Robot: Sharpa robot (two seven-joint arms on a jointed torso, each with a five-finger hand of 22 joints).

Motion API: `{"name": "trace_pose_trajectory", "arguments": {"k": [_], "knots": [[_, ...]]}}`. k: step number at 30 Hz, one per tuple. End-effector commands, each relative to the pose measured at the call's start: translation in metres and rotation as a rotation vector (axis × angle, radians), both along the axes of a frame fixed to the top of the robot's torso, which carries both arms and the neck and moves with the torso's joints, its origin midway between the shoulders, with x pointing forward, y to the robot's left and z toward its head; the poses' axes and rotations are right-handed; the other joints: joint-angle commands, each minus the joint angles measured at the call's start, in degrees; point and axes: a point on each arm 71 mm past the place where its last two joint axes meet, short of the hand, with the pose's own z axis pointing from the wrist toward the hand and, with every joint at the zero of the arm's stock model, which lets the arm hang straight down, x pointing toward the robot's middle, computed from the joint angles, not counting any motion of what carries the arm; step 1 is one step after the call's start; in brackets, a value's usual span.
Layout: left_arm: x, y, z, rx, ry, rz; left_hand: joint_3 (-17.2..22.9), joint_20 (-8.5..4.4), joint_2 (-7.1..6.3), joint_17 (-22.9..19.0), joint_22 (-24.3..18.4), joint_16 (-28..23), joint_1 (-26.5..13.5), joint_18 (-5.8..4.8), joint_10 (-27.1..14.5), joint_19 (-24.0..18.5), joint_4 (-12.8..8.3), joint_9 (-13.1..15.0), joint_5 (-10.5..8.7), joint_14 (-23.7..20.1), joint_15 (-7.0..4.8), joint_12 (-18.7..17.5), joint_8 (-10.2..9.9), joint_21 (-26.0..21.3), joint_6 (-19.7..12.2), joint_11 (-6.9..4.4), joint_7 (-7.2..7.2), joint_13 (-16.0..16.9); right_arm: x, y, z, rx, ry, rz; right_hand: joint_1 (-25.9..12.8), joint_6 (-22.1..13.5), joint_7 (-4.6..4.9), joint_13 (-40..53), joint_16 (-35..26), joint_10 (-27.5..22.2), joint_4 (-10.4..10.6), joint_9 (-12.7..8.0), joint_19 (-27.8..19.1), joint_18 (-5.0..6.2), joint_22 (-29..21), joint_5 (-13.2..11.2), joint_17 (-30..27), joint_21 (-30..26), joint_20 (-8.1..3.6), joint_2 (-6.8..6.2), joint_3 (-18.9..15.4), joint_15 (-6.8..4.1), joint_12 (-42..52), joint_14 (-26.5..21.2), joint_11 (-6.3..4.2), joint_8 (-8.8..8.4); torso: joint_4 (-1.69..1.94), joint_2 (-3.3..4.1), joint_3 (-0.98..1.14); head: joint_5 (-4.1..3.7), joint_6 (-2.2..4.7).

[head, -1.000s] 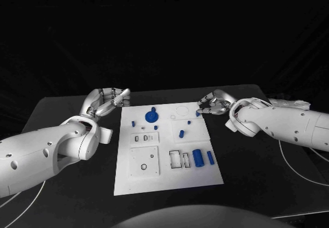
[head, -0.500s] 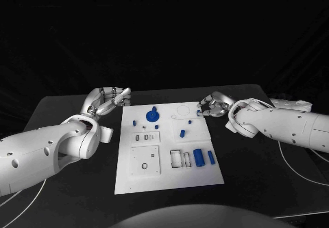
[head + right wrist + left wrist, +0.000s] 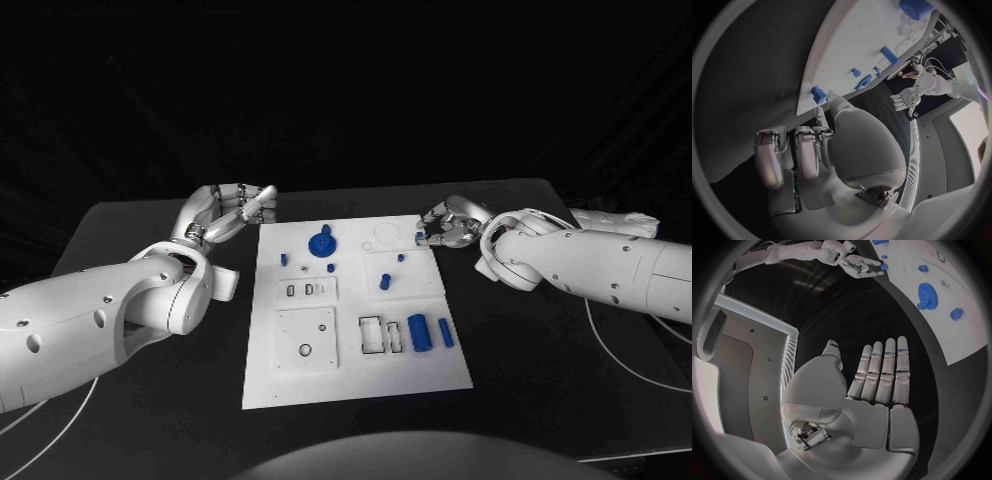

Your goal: Assemble the parts on the task board

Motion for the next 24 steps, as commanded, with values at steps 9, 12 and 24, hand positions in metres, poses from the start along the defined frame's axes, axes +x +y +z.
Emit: {"name": "trace_pose_trajectory", "arguments": {"k": [9,12,24], "knots": [[-0.001,-0.0023,0.0012,-0.006,-0.006,-0.019,-0.4,0.01,0.72,0.1,-0.1,-0.4,0.1,0.68,0.5,-0.3,0.0,0.1,0.28,-0.6,-0.01,-0.2,-0.3,-0.3,0.3,0.01,0.02,0.1,0.0012,0.0019,-0.0036,-0.025,0.033,-0.004,1.0,0.6,-0.11,15.1,0.2,5.9,-0.4,-0.1,5.9,-0.81,15.1,0.4,15.1,0.3,-0.48,0.26,0.3,-0.44,0.2,5.9,-0.44,-0.24,-0.02,0.0,0.0,0.15,-0.16],[-0.001,-0.0023,0.0012,-0.006,-0.006,-0.019,-0.4,0.01,0.72,0.1,-0.1,-0.4,0.1,0.68,0.5,-0.3,0.0,0.1,0.28,-0.6,-0.01,-0.2,-0.3,-0.3,0.3,0.01,0.02,0.1,0.0016,0.0021,-0.0042,-0.027,0.039,-0.006,1.2,0.7,-0.11,15.1,0.2,5.9,-0.5,-0.1,5.9,-0.81,15.1,0.7,15.1,0.3,-0.51,0.38,0.4,-0.47,0.2,5.9,-0.45,-0.23,0.0,0.01,-0.01,0.1,-0.13],[-0.0009,-0.0018,0.0013,-0.005,-0.007,-0.017,-0.4,0.01,0.72,0.1,-0.1,-0.4,0.1,0.68,0.5,-0.3,0.0,0.1,0.28,-0.6,-0.01,-0.2,-0.3,-0.3,0.3,0.01,0.02,0.1,0.0021,0.0033,-0.0058,-0.033,0.056,-0.013,2.2,1.5,-0.04,15.1,0.2,5.9,-1.2,-0.2,5.9,-0.81,15.1,2.0,15.1,0.3,-0.65,0.91,1.0,-0.6,0.2,5.9,-0.49,-0.19,0.05,0.01,0.0,0.11,-0.22]]}}
